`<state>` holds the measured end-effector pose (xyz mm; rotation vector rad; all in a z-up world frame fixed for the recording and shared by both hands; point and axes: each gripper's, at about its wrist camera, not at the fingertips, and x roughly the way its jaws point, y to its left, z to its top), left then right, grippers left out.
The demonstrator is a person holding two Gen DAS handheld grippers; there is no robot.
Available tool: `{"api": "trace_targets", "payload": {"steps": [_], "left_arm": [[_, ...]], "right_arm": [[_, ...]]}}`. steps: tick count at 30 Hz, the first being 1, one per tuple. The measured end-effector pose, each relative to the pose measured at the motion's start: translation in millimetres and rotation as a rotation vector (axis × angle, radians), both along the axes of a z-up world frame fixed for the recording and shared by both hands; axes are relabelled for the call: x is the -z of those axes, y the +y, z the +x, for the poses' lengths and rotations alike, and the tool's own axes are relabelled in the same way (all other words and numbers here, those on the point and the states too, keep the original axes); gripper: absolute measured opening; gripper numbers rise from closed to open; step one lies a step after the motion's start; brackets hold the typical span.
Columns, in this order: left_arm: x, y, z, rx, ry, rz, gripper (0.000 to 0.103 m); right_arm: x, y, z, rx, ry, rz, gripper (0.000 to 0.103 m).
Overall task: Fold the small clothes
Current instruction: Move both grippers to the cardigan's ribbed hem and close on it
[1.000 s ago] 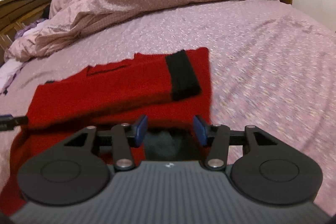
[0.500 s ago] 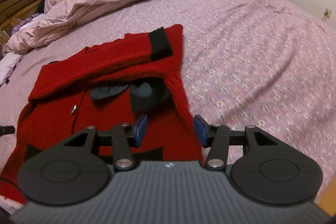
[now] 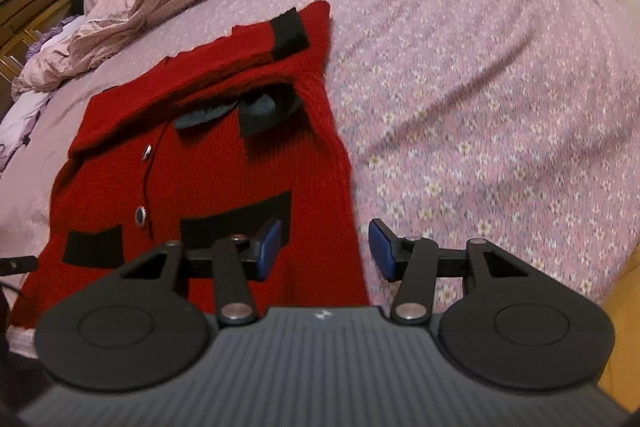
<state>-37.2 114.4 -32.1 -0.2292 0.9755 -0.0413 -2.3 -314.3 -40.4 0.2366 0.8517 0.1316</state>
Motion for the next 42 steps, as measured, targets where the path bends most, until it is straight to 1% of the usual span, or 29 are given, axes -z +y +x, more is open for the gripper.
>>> {"api": "trace_targets", "payload": {"steps": [2,5,7,13,19,26,30,32,33,34,35,36,37,38,39,42], "left_arm": [[0.5,-3.8,-3.0,0.036,0.006,-0.024,0.083],[4.3,-6.5,-6.0,0.083,0.025,-0.111,0.083],[7.7,-6.8,-7.3,0.085,0.032,-0.123,0.083],[8.9,-5.2,-8.2,0.088,0.037,-0.152,0.083],[11.7,-8.0,-11.3,0.140,0.071,-0.238,0.083],[20.1,-20.9,-3.1,0.188,0.089,-0.217,0.083],[28.0,-22.7,4.6,0.192,0.087,-0.232,0.083],[29.6,-24.3,8.4,0.194,0.086,-0.227,0.082],[30.0,-25.4,9.3,0.191,0.083,-0.220,0.081],[30.8,-27.5,10.8,0.185,0.080,-0.205,0.073],[30.8,-27.9,11.1,0.174,0.080,-0.182,0.060],[32.3,-28.1,12.4,0.164,0.084,-0.169,0.053],[33.8,-25.0,13.1,0.148,0.091,-0.167,0.040],[35.1,-21.8,13.7,0.134,0.098,-0.175,0.031],[36.3,-19.1,14.3,0.122,0.103,-0.183,0.028],[37.1,-13.8,15.6,0.120,0.111,-0.199,0.027]], "right_arm": [[2.0,-1.6,-3.3,-0.007,0.008,0.018,0.051],[3.8,-1.2,-7.6,-0.023,0.007,0.029,0.052],[4.0,0.6,-9.2,-0.038,0.008,0.022,0.053],[3.3,5.6,-13.2,-0.088,0.016,0.021,0.053],[4.0,7.8,-16.6,-0.137,0.036,0.080,0.053],[7.6,9.0,-17.0,-0.156,0.038,0.099,0.053],[8.3,7.6,-18.0,-0.166,0.030,0.102,0.053],[10.1,5.4,-17.5,-0.161,0.028,0.122,0.052],[10.9,4.4,-17.4,-0.157,0.027,0.131,0.051],[11.4,3.1,-17.3,-0.157,0.027,0.140,0.051],[11.8,2.6,-17.2,-0.158,0.026,0.145,0.051],[11.8,2.6,-17.1,-0.160,0.025,0.144,0.043],[12.0,3.0,-16.6,-0.159,0.028,0.135,0.033],[12.9,2.6,-16.3,-0.155,0.031,0.132,0.029],[14.1,1.1,-15.4,-0.149,0.034,0.143,0.022],[17.0,-6.2,-13.5,-0.131,0.034,0.214,0.018]]}}
